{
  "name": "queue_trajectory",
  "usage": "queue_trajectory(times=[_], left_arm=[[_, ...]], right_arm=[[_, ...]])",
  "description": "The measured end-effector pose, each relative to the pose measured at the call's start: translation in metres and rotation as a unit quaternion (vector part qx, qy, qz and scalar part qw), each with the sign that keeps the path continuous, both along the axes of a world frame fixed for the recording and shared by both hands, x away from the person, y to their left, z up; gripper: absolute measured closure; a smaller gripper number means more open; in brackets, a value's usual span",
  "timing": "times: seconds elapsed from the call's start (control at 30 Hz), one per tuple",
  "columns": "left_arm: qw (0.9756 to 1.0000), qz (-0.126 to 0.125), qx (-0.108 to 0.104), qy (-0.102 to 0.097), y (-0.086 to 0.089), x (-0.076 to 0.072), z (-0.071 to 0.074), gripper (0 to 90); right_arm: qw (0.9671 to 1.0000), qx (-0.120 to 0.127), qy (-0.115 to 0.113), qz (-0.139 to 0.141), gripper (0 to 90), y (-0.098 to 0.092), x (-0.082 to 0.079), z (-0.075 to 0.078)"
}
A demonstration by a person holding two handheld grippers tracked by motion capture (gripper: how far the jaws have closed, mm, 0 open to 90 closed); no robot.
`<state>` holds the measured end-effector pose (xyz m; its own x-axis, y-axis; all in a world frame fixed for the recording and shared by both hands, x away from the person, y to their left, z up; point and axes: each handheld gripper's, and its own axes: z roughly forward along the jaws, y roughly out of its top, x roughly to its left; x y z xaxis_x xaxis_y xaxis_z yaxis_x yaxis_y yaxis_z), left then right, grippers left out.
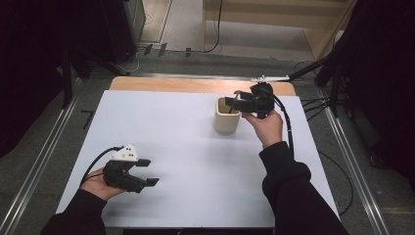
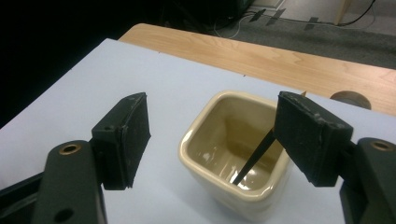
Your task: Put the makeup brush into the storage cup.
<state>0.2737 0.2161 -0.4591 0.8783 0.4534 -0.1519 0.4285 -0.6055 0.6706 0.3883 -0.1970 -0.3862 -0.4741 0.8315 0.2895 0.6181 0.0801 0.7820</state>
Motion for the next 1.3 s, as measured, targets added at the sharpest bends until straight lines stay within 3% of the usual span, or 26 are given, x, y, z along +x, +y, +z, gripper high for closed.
queue_trajectory(times=[0.5,0.7,1.03,1.17,1.3], left_arm=[[1.0000,0.002,-0.002,0.000,0.001,0.001,0.000,26.8],[1.0000,0.003,-0.002,0.000,0.001,0.001,0.000,26.8],[1.0000,0.002,-0.001,0.000,0.001,0.002,0.000,26.7],[1.0000,0.002,0.002,0.000,0.002,0.002,0.000,26.7],[1.0000,0.004,-0.002,-0.001,0.002,0.003,-0.001,26.7]], right_arm=[[0.9986,0.003,-0.003,0.053,29.8,0.005,-0.020,-0.006],[0.9962,-0.007,-0.010,0.087,28.6,0.007,-0.026,-0.011],[0.9911,0.000,-0.010,0.132,27.6,0.016,-0.035,-0.021],[0.9880,-0.016,-0.002,0.154,26.2,0.020,-0.040,-0.028],[0.9863,-0.016,0.001,0.164,26.2,0.022,-0.046,-0.034]])
